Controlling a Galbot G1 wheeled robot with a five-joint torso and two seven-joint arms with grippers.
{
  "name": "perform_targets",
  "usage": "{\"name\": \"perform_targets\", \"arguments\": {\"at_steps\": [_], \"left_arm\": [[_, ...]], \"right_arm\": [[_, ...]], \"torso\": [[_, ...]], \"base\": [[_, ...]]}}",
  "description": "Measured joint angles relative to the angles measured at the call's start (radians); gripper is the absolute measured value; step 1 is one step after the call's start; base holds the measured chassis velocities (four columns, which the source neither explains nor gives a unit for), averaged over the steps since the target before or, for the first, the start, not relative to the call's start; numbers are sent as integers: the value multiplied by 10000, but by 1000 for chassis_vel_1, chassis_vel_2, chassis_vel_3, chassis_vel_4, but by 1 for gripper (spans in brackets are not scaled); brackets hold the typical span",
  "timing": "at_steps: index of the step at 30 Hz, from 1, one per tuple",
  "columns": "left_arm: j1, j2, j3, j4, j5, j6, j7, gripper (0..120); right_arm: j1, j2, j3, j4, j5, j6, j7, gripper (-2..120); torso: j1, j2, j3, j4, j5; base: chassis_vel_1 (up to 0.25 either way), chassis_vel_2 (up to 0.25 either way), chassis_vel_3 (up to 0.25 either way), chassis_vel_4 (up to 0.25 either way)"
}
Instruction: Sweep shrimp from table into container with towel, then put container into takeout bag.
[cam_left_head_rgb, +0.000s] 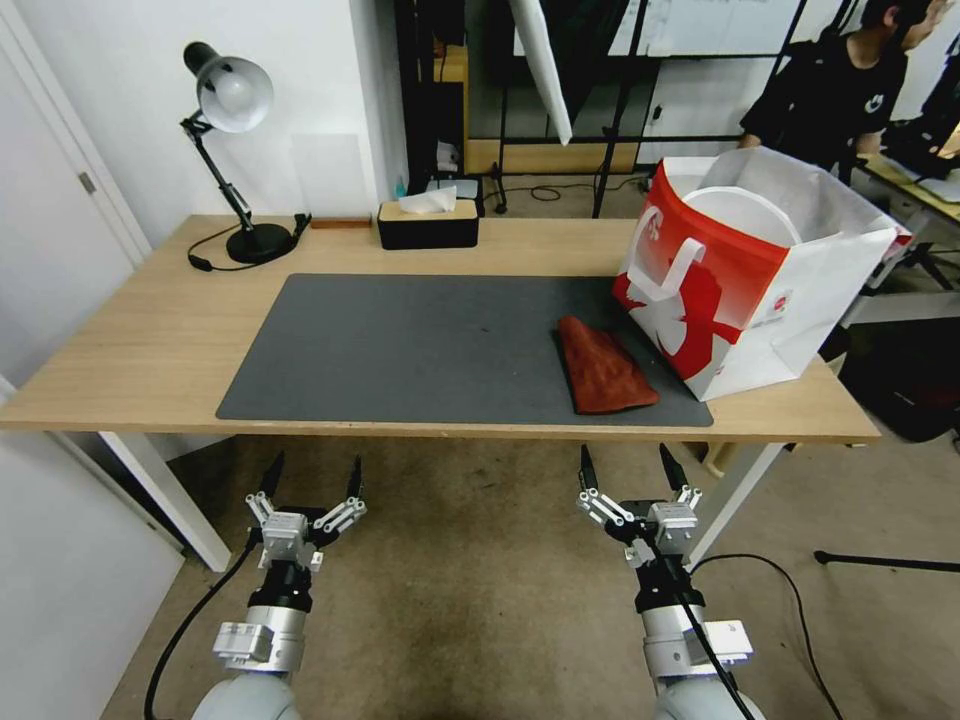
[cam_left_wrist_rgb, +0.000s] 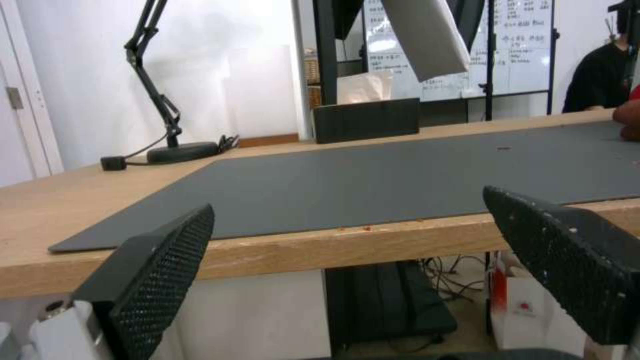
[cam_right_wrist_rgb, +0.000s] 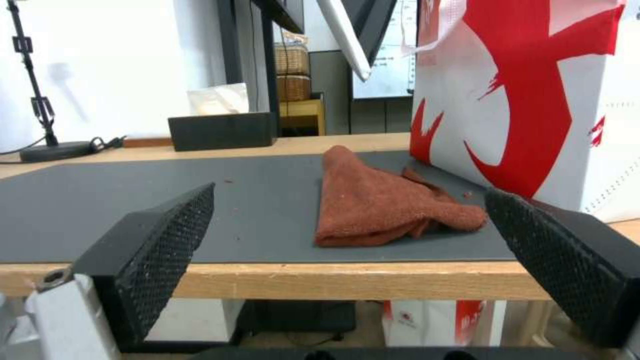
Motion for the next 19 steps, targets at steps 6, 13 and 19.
{"name": "perform_targets", "arguments": {"at_steps": [6,13,19], "left_arm": [[-19,4,15,1,-8,14,-1,100],[-28,9,22,5,-17,26,-3,100],[-32,12,26,5,-20,32,-6,100]], "right_arm": [[-1,0,0,0,0,0,-1,100],[-1,0,0,0,-1,0,-2,100],[-1,0,0,0,-3,1,-1,100]], "torso": [[0,0,1,0,0],[0,0,1,0,0],[1,0,0,0,0]], "base": [[0,0,0,0],[0,0,0,0],[0,0,0,0]]}}
